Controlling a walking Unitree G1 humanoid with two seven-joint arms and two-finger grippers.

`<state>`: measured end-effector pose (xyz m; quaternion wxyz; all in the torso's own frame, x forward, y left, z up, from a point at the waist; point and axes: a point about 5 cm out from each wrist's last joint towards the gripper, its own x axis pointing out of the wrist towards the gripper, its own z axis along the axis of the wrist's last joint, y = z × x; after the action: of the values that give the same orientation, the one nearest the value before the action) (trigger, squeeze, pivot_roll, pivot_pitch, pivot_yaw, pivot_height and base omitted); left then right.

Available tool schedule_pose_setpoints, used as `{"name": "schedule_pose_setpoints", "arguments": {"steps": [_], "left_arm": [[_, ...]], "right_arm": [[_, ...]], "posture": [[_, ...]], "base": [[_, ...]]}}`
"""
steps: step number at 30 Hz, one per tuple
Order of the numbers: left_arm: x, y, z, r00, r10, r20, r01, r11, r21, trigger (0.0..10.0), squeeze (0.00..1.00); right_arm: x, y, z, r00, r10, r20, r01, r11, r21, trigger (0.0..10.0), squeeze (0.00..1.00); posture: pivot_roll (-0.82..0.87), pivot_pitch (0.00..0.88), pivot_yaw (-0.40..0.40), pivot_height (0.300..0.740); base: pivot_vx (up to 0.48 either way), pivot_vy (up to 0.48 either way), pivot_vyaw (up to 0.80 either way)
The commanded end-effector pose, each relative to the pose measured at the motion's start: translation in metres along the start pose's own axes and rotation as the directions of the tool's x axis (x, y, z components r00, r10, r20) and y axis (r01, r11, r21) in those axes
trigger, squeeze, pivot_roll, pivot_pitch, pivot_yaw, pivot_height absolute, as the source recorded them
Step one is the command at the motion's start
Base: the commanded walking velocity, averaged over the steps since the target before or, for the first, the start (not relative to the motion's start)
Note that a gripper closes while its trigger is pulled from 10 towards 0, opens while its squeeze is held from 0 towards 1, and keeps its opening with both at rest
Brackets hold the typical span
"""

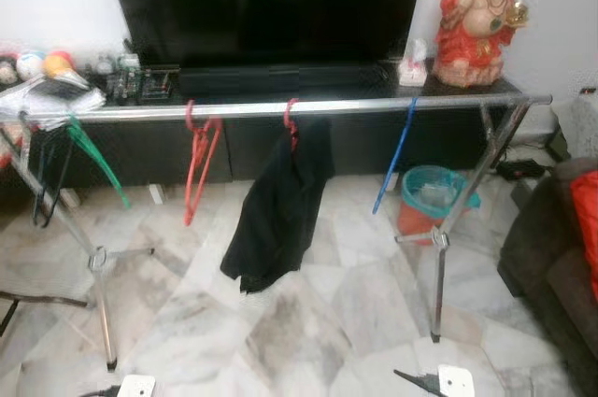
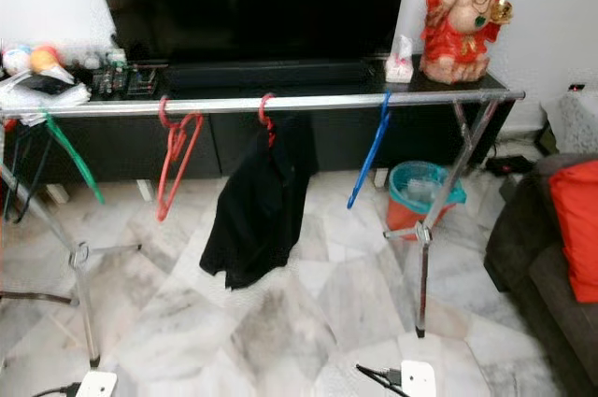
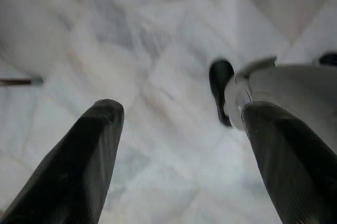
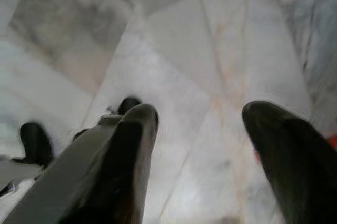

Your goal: Hang hanger

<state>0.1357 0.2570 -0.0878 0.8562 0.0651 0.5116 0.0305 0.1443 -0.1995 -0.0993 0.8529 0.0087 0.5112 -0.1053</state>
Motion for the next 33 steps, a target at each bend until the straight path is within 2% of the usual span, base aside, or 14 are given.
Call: {"name": "schedule_pose_setpoints", "arguments": {"steps": [1,27,33], "left_arm": [[0.0,0.0008,0.0002,1.0,0.001,-0.007,-0.001,1.0,0.018,10.0,0.0],[0.0,0.001,0.0002,1.0,0.002,-0.007,-0.002,1.0,0.019,10.0,0.0],[-0.0001,0.0014,-0.0001,1.0,0.009,-0.008,-0.009,1.0,0.02,10.0,0.0]], "right_arm": [[0.0001,-0.0047,0.0003,1.0,-0.012,0.0,0.012,1.0,-0.004,10.0,0.0],[0.0001,-0.0046,0.0004,1.0,-0.011,0.0,0.011,1.0,-0.005,10.0,0.0],[0.0001,-0.0047,0.0002,1.0,-0.012,0.0,0.012,1.0,-0.003,10.0,0.0]], "posture": [[-0.08,0.0,-0.029,0.732],[-0.08,0.0,-0.029,0.732],[-0.08,0.0,-0.028,0.732]], "base": [[-0.27,0.0,0.0],[-0.271,0.0,0.0],[0.0,0.0,0.0]]}}
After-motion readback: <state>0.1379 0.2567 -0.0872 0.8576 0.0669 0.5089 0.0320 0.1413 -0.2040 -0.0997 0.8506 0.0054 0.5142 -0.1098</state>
